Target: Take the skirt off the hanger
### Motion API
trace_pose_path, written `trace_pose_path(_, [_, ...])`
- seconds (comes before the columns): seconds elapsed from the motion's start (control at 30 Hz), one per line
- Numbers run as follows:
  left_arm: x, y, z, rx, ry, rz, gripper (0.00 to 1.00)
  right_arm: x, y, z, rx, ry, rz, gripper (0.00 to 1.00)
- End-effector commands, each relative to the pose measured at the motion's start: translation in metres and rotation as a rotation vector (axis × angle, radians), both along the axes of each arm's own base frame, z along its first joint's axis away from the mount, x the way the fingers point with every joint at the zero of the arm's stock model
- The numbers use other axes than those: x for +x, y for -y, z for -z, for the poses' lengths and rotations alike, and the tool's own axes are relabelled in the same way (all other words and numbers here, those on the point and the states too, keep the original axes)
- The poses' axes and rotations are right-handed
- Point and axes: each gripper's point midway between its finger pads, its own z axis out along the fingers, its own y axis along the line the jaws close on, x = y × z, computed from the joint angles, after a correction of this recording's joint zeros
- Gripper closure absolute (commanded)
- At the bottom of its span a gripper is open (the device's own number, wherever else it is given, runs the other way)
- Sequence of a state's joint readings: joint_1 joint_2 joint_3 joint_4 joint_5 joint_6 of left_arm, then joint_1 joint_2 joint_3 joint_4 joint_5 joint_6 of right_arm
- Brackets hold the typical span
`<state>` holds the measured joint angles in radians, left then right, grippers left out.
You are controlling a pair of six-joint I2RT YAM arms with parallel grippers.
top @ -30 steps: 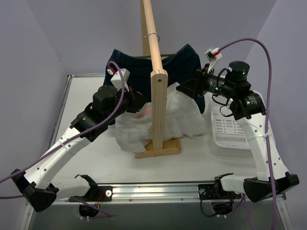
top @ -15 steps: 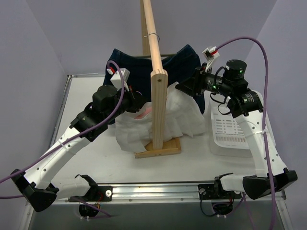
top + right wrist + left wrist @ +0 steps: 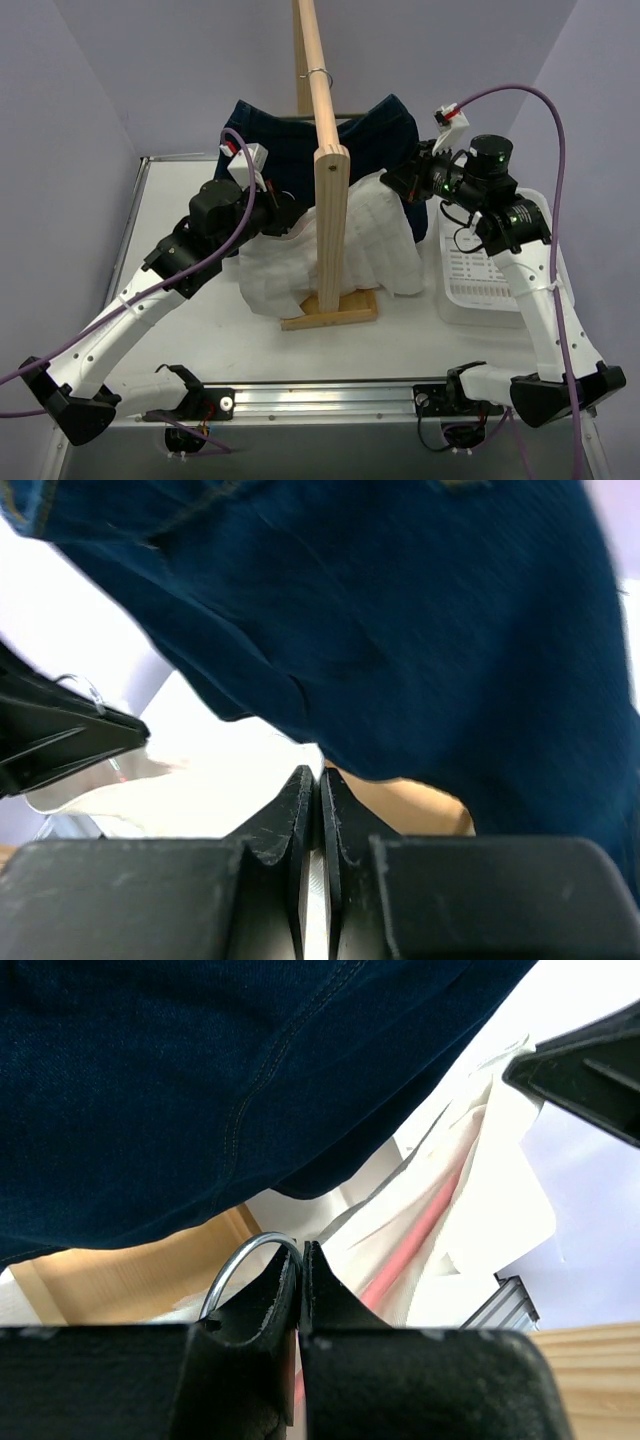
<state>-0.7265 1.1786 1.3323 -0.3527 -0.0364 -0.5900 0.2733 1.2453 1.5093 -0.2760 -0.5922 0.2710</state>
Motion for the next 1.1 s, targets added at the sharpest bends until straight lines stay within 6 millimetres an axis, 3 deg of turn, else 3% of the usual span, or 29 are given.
trace_pose_path(0.0, [-0.009, -0.012, -0.049, -0.112, 0.118, -0.011, 0.98, 0.001, 0.036, -0.003, -0.021, 0.01, 0.229, 1.0])
trace_pose_path(0.27, [-0.009, -0.021, -0.049, -0.134, 0.136, -0.049, 0.98, -0.019, 0.052, 0.013, -0.041, -0.024, 0.28, 1.0])
trace_pose_path(0.53, [-0.002, -0.023, -0.05, -0.13, 0.126, -0.086, 0.98, -0.047, 0.046, 0.015, -0.021, -0.03, 0.203, 1.0])
trace_pose_path(1.07, [0.007, -0.025, -0.077, -0.165, 0.152, -0.133, 0.98, -0.094, 0.046, 0.064, -0.066, -0.113, 0.111, 1.0])
